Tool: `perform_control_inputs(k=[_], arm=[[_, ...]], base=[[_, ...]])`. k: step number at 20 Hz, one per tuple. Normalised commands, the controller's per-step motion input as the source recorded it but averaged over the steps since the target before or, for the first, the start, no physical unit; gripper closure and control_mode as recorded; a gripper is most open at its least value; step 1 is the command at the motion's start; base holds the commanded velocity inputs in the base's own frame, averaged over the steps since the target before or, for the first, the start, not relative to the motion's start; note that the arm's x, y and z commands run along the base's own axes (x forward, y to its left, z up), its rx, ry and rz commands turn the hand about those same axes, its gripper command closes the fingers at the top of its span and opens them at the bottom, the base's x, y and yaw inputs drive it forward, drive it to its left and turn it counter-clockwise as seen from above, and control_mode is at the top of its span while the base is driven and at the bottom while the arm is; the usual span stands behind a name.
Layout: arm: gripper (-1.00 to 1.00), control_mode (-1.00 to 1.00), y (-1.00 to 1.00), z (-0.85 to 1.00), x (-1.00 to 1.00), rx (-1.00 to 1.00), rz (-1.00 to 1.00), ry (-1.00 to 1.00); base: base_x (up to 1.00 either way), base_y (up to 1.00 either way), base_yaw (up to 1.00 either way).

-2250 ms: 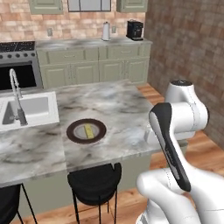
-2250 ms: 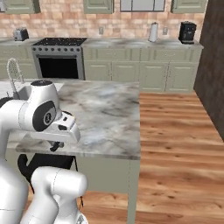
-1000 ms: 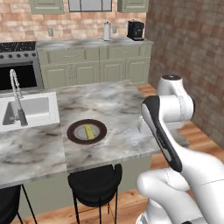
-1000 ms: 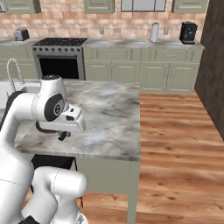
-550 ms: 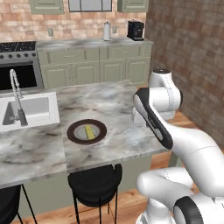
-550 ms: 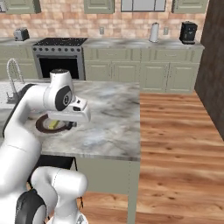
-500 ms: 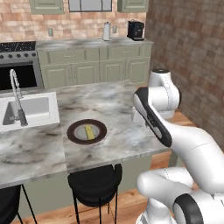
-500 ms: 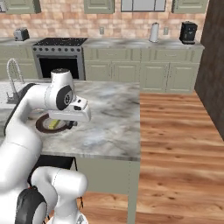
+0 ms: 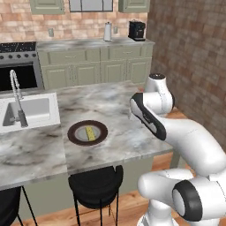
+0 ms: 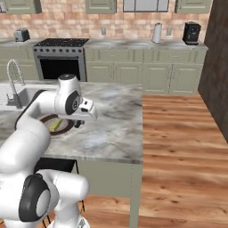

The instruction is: Retrieve the butter from the fridge and place it on a plate on the dining table. Then retrieve the butter knife by the fridge and place it near the plate.

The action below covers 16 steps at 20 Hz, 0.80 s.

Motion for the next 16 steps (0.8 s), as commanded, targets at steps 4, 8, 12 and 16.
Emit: perform_control_inputs(k=[4, 8, 12, 16], arm=[[1.0, -1.0, 0.01, -0.29, 0.58, 0.0, 0.0, -0.1], [1.0, -1.0, 0.03, -0.2, 0.44, 0.0, 0.0, -0.01], [1.0, -1.0, 0.06, -0.23, 0.26, 0.0, 0.0, 0.0], [1.0, -1.0, 0.14, -0.3, 0.32, 0.0, 0.0, 0.0]], base=[[0.0, 0.0, 0.0], [0.0, 0.0, 0.0], [0.0, 0.0, 0.0], [0.0, 0.0, 0.0]])
